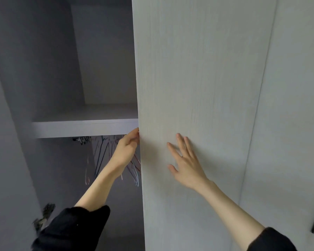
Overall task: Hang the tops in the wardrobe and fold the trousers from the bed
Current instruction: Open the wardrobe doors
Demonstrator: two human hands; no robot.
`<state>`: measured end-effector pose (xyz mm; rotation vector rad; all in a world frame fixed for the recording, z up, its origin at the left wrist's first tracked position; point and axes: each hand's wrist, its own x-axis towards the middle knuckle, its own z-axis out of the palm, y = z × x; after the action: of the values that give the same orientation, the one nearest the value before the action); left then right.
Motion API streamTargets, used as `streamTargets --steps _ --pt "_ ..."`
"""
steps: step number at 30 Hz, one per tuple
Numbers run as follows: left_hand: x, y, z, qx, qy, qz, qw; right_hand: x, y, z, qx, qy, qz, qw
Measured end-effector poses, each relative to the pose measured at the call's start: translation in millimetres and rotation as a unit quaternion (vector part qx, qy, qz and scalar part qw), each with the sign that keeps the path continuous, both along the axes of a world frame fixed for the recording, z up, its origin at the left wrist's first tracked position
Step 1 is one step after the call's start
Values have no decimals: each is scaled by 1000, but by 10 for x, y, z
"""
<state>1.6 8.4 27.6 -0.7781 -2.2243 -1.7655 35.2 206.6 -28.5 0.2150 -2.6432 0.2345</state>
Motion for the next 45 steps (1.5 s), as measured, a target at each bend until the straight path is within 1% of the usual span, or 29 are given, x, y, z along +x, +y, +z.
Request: streamTargets --steps 5,10,13,16,20,23,27,32,34,39,42,45 --pt "425 -126 -76 9 0 -49 999 511 -112 -20 -154 13 62 986" --pt "937 -196 -91 -2 21 -125 992 1196 -294 -169 -248 43 48 967" --pt "1203 -150 -91 -24 31 -148 988 1615 -398 -184 -284 40 27 958" --pt "1516 -42 -85 -21 31 -187 982 2045 -396 -145 -313 42 7 949" --pt "1832 155 -57 -37 37 -235 971 2490 -309 -70 -360 12 -8 933" --pt "2071 395 -39 -59 47 -268 960 2749 -173 -52 -388 1 -27 921" --pt "2426 896 -77 -89 64 -305 946 3171 258 -88 -414 -4 -66 908" --pt "2853 1748 -165 -116 62 -312 941 3539 965 -103 -371 11 -130 920" --pt "2951 2013 -145 -128 45 -329 935 3608 1212 -90 -375 7 -150 915" --pt "3095 2509 -157 -131 7 -350 928 3779 1671 -4 -421 -21 -153 894" --pt "3089 2647 -216 -129 -11 -368 921 3829 1828 50 -443 -36 -151 883" --pt "3070 2732 -259 -128 -8 -379 916 3858 1936 86 -452 -42 -150 878"
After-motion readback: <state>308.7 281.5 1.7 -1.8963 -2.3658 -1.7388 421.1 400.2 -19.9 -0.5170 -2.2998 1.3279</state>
